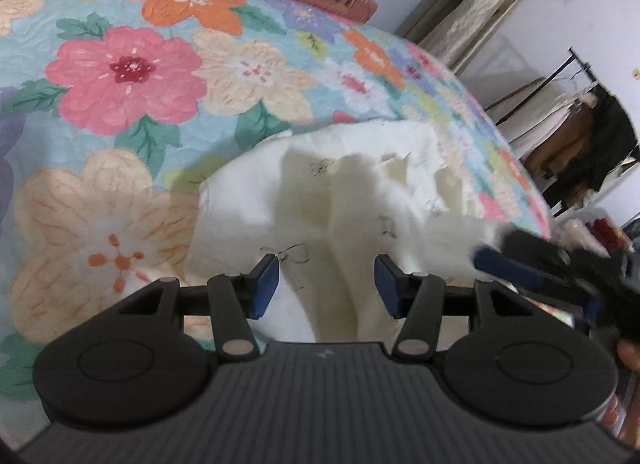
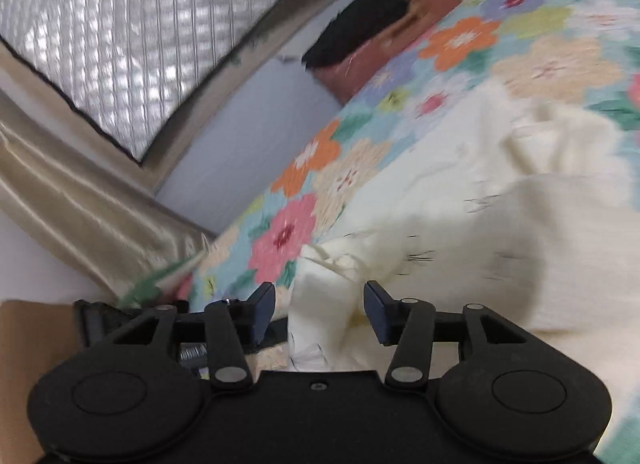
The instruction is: Fold clothes
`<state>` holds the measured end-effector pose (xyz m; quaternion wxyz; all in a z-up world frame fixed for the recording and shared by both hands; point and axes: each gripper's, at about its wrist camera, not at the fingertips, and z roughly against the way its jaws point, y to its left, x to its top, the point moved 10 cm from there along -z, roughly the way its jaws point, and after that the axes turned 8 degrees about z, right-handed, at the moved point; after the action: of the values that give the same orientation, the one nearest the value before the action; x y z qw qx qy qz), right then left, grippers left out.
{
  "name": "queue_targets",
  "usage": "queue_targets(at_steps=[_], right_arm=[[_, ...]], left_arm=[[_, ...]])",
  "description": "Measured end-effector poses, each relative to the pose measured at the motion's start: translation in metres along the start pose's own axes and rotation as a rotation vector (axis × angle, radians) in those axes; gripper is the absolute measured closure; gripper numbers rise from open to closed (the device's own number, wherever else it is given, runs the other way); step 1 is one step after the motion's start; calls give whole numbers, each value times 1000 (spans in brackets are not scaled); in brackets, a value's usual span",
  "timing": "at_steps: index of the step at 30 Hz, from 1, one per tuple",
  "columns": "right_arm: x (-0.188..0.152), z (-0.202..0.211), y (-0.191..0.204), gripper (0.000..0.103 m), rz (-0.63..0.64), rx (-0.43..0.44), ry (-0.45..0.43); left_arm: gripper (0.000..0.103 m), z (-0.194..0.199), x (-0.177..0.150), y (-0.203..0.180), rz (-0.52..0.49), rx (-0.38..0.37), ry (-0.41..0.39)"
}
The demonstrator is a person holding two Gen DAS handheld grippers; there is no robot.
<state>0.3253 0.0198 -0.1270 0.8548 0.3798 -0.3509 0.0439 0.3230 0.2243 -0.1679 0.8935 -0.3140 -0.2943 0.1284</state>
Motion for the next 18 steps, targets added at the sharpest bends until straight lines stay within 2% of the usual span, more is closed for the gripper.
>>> queue_targets(at_steps=[4, 8, 10, 12, 15, 18], right_arm=[[-11, 32, -25, 48, 5, -85, -11], [-30, 49, -37, 48, 84, -188, 12], [-40, 49, -34, 48, 124, -196, 37], [-51, 46, -28, 48, 179, -195, 76], [-67, 40, -19, 48, 301, -218, 142], [-76, 38, -17, 48, 367, -244, 174]], left_arm=[[48, 4, 4, -2, 15, -20, -4], [44, 10, 3, -4, 7, -22, -11], [40, 10, 0, -9, -3, -36, -5], [31, 6, -5, -15, -33, -36, 15], [23, -9, -13, -16, -104, 43, 37], [22, -29, -14, -6, -141, 156, 48]])
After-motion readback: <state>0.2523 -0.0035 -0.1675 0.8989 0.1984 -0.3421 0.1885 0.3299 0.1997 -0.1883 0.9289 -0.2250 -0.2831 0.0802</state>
